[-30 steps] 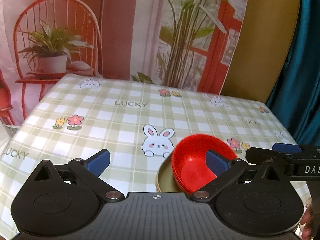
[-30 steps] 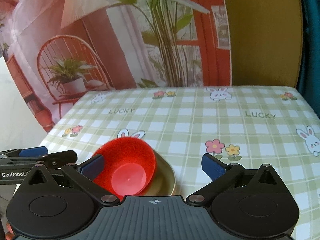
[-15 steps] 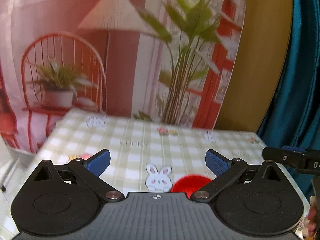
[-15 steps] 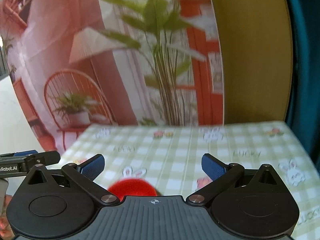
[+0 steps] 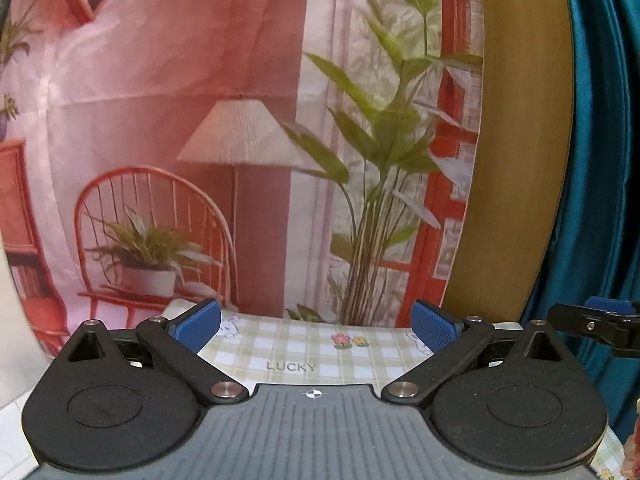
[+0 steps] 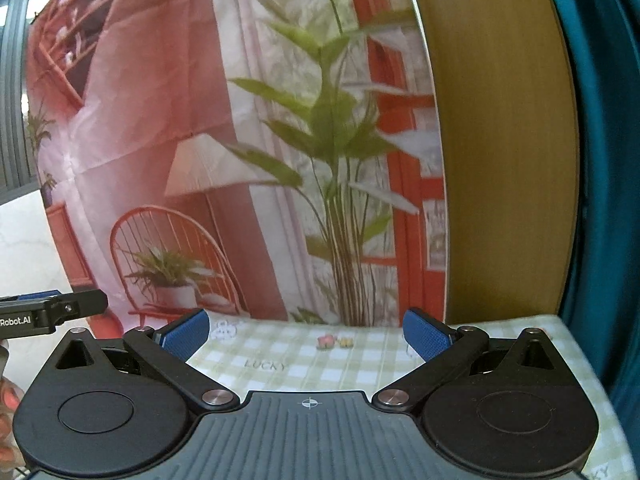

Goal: Organize plates and bowls

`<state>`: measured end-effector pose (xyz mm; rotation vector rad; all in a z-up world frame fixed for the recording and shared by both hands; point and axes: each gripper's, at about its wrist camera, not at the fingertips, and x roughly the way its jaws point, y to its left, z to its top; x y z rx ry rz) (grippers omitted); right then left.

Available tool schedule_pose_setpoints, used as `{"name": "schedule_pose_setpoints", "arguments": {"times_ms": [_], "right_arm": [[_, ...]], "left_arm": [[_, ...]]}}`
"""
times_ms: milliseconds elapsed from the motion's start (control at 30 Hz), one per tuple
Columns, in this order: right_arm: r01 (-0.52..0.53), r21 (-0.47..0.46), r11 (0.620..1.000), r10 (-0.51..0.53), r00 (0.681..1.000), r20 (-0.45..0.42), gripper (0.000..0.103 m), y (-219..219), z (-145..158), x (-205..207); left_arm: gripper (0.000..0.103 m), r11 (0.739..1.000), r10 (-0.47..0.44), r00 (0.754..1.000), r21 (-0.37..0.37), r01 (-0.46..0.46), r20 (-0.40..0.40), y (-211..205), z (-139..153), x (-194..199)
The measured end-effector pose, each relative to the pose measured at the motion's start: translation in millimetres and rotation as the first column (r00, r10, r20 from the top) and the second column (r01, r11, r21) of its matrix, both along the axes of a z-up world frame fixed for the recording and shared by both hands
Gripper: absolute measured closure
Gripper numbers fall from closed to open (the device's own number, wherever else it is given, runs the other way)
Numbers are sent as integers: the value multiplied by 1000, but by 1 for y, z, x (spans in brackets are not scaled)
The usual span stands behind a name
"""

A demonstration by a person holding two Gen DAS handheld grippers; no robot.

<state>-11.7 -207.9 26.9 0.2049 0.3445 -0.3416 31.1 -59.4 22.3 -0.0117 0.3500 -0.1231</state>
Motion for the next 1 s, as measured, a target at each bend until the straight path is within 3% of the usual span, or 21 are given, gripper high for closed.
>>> {"name": "schedule_pose_setpoints", "arguments": {"times_ms": [267,1000], "right_arm": [[11,-29,1000,-11,1000,18,0,7,13,-7],[31,-63,998,-29,999,37,0,10,22,-17]], "left_arm": [[1,999,36,996,-6,-35,80,3,19,-22],[1,1000,5,994,14,-6,110,0,26,-38]]}}
